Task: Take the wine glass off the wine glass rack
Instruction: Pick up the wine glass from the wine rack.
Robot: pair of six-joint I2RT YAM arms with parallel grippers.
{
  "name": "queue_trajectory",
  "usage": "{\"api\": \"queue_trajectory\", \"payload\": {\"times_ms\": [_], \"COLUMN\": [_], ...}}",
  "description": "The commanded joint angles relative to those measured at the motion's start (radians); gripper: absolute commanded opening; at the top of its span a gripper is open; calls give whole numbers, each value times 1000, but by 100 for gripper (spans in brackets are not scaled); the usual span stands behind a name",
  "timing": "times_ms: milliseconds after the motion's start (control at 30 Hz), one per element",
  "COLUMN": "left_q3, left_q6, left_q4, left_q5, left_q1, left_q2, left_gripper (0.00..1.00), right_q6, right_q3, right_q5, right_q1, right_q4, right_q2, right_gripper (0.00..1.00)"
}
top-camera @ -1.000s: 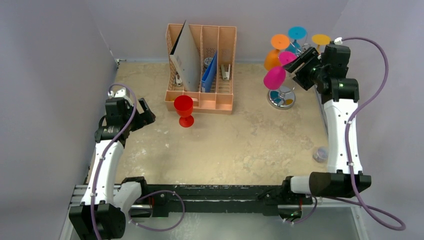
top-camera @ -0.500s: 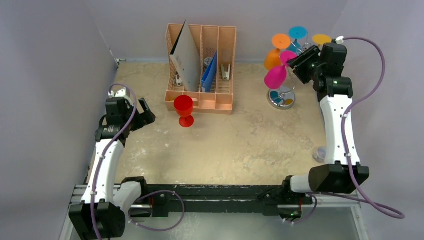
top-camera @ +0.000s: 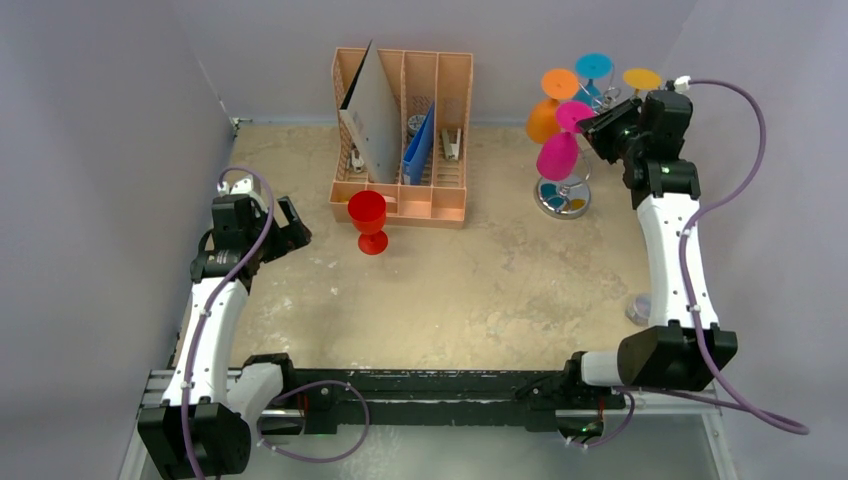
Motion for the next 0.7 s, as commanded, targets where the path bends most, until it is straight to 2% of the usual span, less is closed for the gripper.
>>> {"api": "queue_trajectory", "payload": {"times_ms": [0,233,533,667], "left_q3": [4,4,4,3], "left_q6": [16,15,15,16], "left_q4": [38,38,38,37], "left_q5": [6,6,9,6], "left_q1": [6,6,6,6], "left_q2": [-3,-5,-3,-7], "left_gripper": [96,96,96,96], "right_q6": [-2,10,74,129], "right_q3": [-19,-27,-36,-35], "right_q5": [9,3,-16,-23], "right_q1": [-5,-5,-5,-6], "right_q4": [20,19,32,41], "right_q2": [-40,-59,-71,-67], "right_gripper": [25,11,1,0]}}
